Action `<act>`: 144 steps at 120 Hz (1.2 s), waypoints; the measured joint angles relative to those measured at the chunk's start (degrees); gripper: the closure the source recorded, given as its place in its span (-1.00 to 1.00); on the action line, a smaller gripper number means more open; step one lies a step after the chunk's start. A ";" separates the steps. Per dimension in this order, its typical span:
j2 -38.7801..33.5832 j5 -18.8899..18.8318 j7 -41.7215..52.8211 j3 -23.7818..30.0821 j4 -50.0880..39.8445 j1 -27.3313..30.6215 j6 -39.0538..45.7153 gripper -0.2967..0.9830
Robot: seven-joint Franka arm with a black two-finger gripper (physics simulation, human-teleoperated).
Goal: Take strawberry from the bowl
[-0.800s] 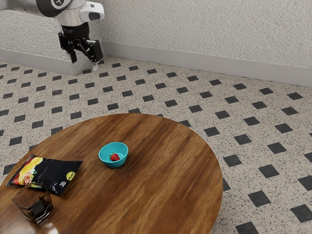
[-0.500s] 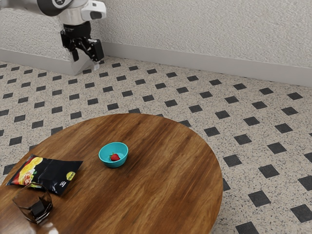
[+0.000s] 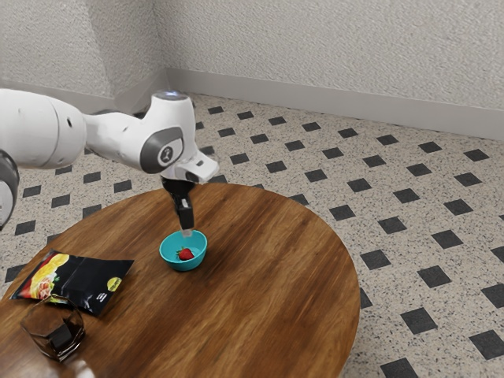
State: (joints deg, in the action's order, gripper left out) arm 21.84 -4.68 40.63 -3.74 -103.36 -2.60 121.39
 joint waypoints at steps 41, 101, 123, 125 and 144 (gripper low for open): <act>0.41 -1.05 17.37 0.50 -5.29 -0.18 7.09 0.04; 3.29 -4.79 32.99 1.25 -6.63 0.24 10.00 0.02; 4.13 -4.89 35.75 1.24 -6.61 0.46 10.66 -0.09; 4.16 -4.91 35.90 1.24 -6.61 0.47 10.71 -0.09; 4.51 -4.93 36.89 1.21 -6.58 0.56 11.26 0.02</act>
State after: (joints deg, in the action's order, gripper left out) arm 26.36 -9.60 77.51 -2.52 -109.94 -2.04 132.65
